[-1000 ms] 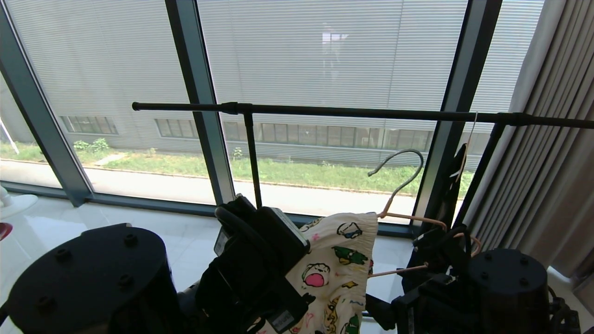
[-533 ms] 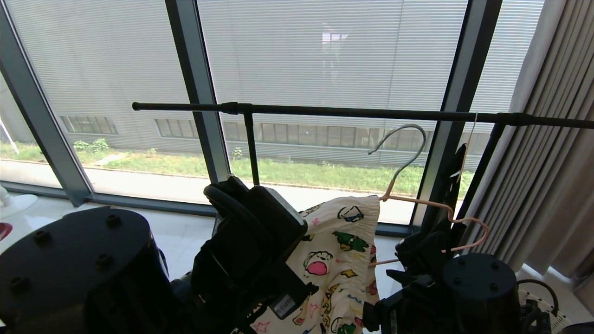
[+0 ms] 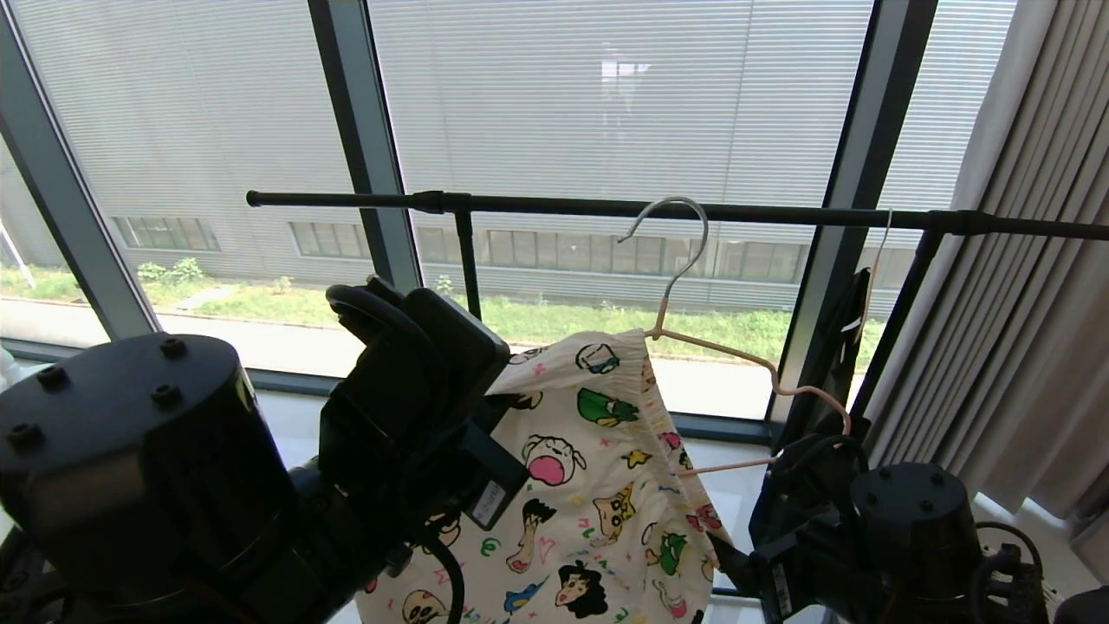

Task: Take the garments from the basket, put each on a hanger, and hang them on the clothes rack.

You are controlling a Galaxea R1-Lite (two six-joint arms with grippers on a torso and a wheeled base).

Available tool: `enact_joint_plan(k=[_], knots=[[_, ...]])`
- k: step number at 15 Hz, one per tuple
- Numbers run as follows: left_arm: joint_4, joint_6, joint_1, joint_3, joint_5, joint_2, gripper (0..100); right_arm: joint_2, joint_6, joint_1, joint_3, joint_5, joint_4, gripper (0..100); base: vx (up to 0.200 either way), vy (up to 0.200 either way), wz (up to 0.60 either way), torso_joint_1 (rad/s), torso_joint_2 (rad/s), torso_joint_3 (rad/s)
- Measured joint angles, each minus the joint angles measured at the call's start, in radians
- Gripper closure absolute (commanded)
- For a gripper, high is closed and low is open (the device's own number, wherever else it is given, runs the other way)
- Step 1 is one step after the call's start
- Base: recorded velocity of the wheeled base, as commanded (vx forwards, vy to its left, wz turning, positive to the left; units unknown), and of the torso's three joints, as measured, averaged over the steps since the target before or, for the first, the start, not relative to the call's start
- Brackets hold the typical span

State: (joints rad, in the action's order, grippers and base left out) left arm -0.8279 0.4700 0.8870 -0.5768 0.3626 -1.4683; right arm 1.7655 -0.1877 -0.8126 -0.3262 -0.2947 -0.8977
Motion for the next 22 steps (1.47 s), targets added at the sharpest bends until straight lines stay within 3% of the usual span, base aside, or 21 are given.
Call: enact_joint_plan(k=[6,9,12,16,18,20,22], knots=[[-0.001,0.001,-0.031,0.026,-0.001,0.03,100,-0.01,0.046,0.153,0.0,-0.024,0.0,0,0.0,0.0,0.0,0.0,0.0,0.0],[-0.002,-0.003,-0.041,0.109,-0.002,0.06,100,-0.051,0.053,0.231,-0.008,-0.008,0.004,0,0.0,0.0,0.0,0.0,0.0,0.0],[-0.003,-0.004,-0.071,0.178,-0.008,0.084,100,-0.089,0.053,0.253,-0.01,-0.003,0.004,0,0.0,0.0,0.0,0.0,0.0,0.0],[-0.003,-0.001,-0.077,0.262,-0.022,0.087,100,-0.15,0.103,0.283,-0.04,0.083,0.044,0,0.0,0.0,0.0,0.0,0.0,0.0],[-0.003,-0.007,-0.076,0.284,-0.022,0.073,100,-0.193,0.135,0.323,-0.102,0.162,0.16,0,0.0,0.0,0.0,0.0,0.0,0.0],[-0.013,-0.011,-0.079,0.283,-0.021,0.053,100,-0.263,0.145,0.341,-0.202,0.25,0.355,0,0.0,0.0,0.0,0.0,0.0,0.0],[-0.101,-0.011,-0.096,0.279,-0.02,0.02,100,-0.364,0.15,0.344,-0.286,0.352,0.545,0,0.0,0.0,0.0,0.0,0.0,0.0]])
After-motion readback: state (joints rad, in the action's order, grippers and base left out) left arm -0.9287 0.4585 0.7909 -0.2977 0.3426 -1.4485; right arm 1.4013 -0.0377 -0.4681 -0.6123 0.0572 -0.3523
